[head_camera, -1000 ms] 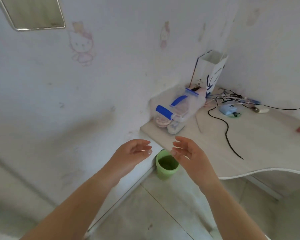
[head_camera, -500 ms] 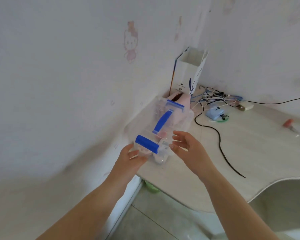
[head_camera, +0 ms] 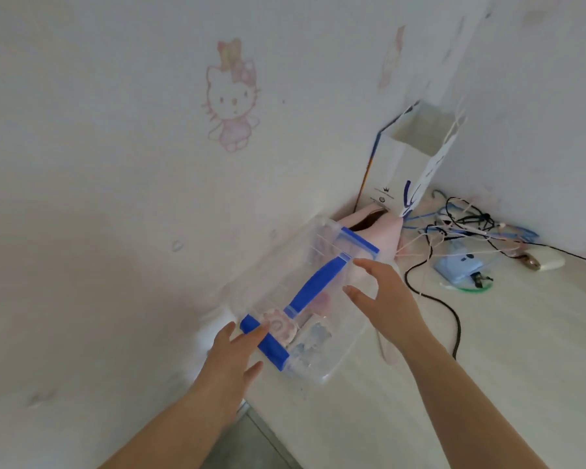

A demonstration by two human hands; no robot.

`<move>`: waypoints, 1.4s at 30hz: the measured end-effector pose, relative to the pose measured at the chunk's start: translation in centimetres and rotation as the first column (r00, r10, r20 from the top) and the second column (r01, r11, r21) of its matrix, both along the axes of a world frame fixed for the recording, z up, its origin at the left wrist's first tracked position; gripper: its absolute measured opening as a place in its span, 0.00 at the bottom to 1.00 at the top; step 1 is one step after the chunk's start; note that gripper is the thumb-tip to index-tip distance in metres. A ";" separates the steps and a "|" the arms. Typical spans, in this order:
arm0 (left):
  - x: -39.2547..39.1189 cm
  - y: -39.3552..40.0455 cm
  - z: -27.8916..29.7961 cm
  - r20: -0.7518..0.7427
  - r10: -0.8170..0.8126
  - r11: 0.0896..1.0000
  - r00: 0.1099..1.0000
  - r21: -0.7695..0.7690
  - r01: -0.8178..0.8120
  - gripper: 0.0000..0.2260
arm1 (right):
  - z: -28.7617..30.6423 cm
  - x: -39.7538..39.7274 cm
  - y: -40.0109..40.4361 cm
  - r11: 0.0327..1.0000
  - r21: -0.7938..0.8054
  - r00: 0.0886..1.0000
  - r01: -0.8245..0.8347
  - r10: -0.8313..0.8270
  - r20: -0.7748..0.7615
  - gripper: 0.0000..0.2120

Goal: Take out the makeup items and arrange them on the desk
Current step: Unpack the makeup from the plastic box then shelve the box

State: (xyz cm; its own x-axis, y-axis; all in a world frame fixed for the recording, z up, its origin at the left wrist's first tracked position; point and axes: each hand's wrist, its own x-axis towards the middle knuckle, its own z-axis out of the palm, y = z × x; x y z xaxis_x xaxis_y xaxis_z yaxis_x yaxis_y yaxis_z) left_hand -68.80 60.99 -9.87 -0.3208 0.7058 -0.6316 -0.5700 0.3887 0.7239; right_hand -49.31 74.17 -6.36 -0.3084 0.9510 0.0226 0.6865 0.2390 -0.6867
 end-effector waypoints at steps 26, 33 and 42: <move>4.2 0.9 -1.3 -0.253 0.258 0.960 0.932 -0.037 -0.276 0.16 | -3.4 1.2 12.9 0.967 -0.111 0.962 -0.227 0.241 0.129 0.27; 2.6 -1.7 -1.0 -0.305 0.171 0.981 0.937 -0.036 -0.191 0.14 | -2.6 2.3 8.6 0.985 -0.135 0.987 -0.103 0.118 0.109 0.29; -2.8 -6.2 -0.7 -0.383 -0.121 0.992 0.916 -0.018 0.124 0.17 | -1.6 3.6 -2.7 0.969 -0.147 0.980 0.198 -0.192 0.052 0.30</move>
State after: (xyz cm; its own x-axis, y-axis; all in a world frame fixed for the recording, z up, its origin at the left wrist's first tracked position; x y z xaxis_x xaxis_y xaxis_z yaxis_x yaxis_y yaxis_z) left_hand -71.64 54.84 -10.59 -0.4483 0.7583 -0.4732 -0.1969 0.4327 0.8798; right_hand -45.67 71.49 -7.97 -0.1148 0.9844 -0.1331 0.7352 -0.0060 -0.6778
